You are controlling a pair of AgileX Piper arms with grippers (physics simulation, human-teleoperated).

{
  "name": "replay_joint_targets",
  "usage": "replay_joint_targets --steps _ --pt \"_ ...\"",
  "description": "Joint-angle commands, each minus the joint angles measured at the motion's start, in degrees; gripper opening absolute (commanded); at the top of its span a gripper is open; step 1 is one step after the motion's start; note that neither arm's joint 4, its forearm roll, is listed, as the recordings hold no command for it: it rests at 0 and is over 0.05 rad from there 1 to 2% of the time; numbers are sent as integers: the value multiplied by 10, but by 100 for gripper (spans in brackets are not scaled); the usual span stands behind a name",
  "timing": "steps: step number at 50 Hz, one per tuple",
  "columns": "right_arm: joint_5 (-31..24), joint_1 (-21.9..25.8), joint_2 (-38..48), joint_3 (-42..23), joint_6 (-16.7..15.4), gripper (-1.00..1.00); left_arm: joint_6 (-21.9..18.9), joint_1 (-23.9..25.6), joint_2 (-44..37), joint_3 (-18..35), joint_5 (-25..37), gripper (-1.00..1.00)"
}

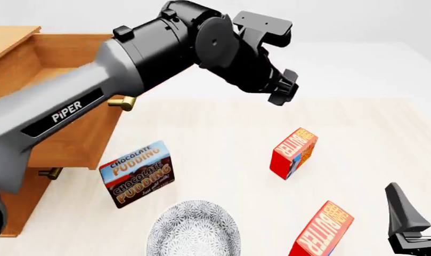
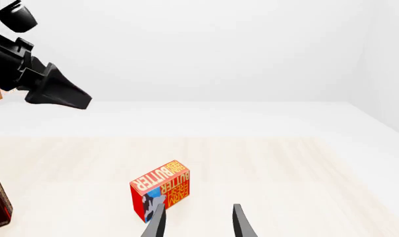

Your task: Put the butter at the front in the top drawer of the cabinet and close it.

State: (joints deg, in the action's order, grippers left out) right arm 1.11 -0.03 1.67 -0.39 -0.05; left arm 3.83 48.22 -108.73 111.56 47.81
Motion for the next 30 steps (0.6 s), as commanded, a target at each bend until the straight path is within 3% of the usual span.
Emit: replay_joint_targets --steps 1,30 --pt "-5 0 -7 1 0 100 11 10 -36 29 4 100" --pt "-5 0 -7 1 0 100 34 16 -100 56 -3 100"
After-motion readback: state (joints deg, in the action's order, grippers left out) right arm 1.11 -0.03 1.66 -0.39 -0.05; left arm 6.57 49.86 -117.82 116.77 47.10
